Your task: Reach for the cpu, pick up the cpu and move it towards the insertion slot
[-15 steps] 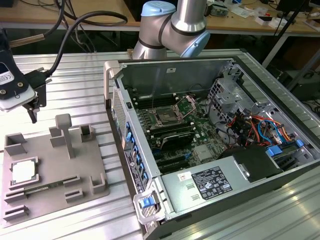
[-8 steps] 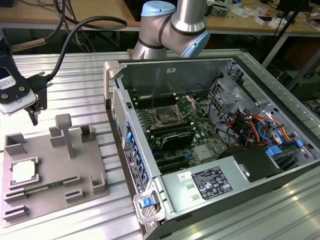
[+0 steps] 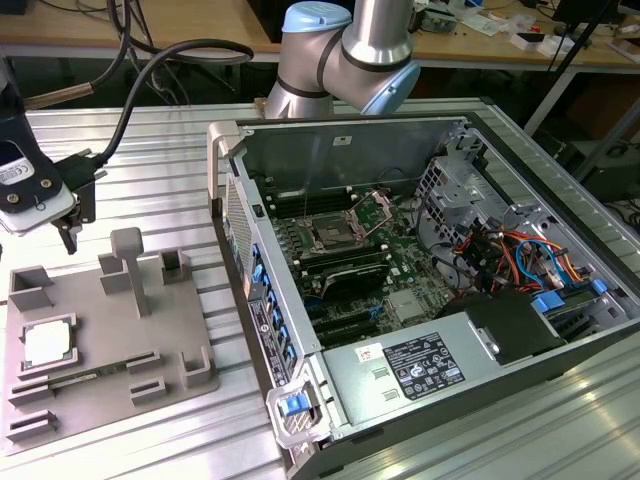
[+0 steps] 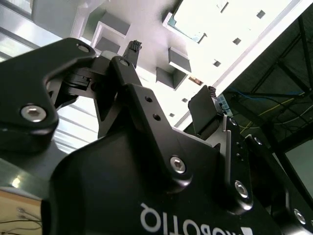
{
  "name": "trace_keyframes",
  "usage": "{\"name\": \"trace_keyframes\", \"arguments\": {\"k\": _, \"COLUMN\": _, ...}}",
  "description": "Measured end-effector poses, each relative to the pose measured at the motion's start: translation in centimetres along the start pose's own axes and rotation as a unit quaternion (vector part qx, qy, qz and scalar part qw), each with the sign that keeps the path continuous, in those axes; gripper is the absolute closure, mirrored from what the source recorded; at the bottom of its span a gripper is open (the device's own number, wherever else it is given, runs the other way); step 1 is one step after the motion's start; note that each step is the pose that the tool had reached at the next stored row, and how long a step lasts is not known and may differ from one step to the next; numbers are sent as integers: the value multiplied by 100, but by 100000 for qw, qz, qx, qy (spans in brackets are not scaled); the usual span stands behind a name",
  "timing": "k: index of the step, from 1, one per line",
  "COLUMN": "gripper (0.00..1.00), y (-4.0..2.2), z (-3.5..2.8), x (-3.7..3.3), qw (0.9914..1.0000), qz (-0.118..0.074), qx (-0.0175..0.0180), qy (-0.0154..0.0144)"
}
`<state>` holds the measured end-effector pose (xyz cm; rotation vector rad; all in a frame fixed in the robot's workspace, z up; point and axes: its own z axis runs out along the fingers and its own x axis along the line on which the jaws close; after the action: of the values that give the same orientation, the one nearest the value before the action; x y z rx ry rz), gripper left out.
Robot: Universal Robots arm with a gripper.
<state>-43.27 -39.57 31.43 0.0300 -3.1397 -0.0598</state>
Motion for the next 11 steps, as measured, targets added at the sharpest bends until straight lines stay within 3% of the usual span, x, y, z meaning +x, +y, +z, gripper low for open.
{"name": "trace_keyframes", "arguments": {"k": 11, "gripper": 32, "y": -1, "z": 18, "x": 0, "qw": 100000, "qz": -1, "qx": -6, "qy": -8}}
